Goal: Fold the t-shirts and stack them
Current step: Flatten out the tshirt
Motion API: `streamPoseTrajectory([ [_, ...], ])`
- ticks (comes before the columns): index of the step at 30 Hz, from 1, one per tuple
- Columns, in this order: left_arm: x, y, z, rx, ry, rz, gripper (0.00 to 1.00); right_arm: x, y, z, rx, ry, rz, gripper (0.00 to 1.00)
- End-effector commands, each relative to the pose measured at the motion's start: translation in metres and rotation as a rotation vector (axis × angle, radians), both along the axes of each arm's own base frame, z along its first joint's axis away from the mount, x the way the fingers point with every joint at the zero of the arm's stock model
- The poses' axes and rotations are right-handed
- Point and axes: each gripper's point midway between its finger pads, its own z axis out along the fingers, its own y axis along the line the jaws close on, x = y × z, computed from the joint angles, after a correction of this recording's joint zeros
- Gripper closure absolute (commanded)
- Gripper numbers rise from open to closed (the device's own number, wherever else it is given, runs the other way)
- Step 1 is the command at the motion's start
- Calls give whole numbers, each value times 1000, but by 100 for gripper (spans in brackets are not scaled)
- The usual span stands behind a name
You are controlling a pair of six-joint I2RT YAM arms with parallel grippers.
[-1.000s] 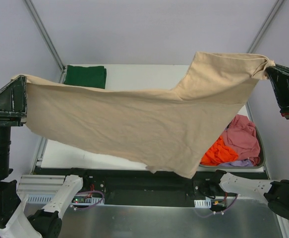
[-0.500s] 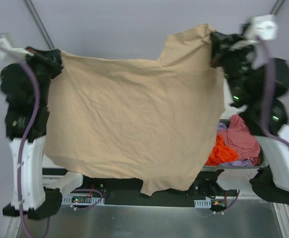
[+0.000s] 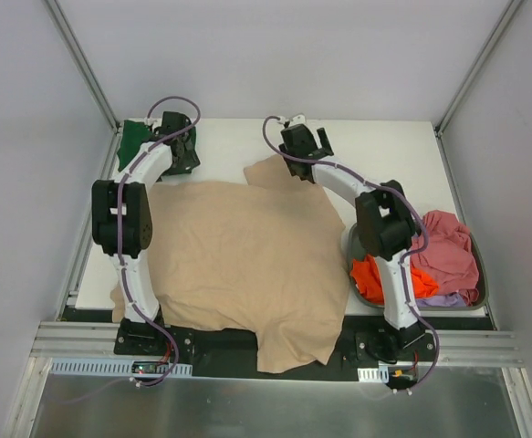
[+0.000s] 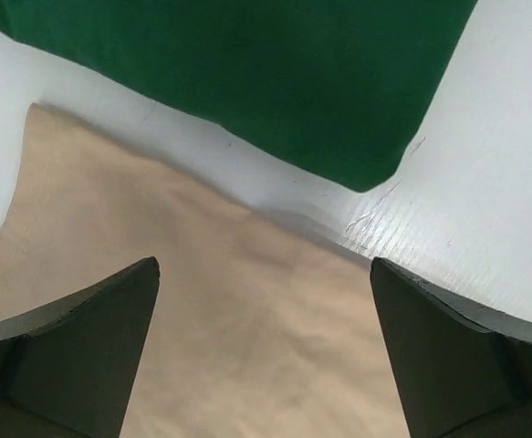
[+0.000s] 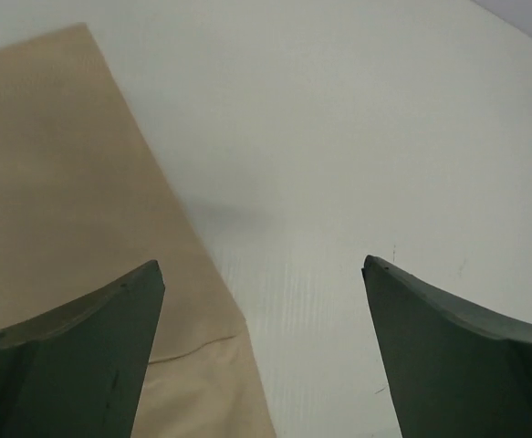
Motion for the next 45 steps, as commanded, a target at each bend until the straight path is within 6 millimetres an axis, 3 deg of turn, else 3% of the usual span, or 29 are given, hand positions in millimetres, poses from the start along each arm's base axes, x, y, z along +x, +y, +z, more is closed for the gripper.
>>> streamPoseTrajectory([
  [1, 12, 4, 71, 36, -149, -7, 1, 11, 12, 87, 125, -173, -41, 4],
  [2, 11, 3, 71, 30, -149, -10, 1, 9, 12, 89, 136, -171, -37, 0],
  [6, -5, -3, 78, -10, -156, -24, 1, -18, 15, 94, 221, -116, 13, 4],
  [12, -68, -10, 77, -105, -148, -8, 1, -87, 28, 84, 418, 63, 137, 4],
  [16, -113, -16, 47, -179, -98, 29, 1, -128, 43, 47, 559, 224, 178, 4],
  [19, -133, -20, 19, -205, -52, 20, 1, -144, 55, 15, 626, 317, 186, 4],
  [25, -141, -24, -21, -228, 64, 22, 1, -140, 55, -36, 594, 420, 124, 3],
  [33, -116, -34, -53, -259, 148, 4, 1, -127, 31, -86, 636, 515, -32, 3],
  [40, -96, -39, -71, -277, 186, 9, 1, -111, 5, -110, 744, 571, -175, 1],
  [45, -79, -43, -74, -288, 184, -8, 1, -96, -12, -109, 753, 533, -236, 1],
])
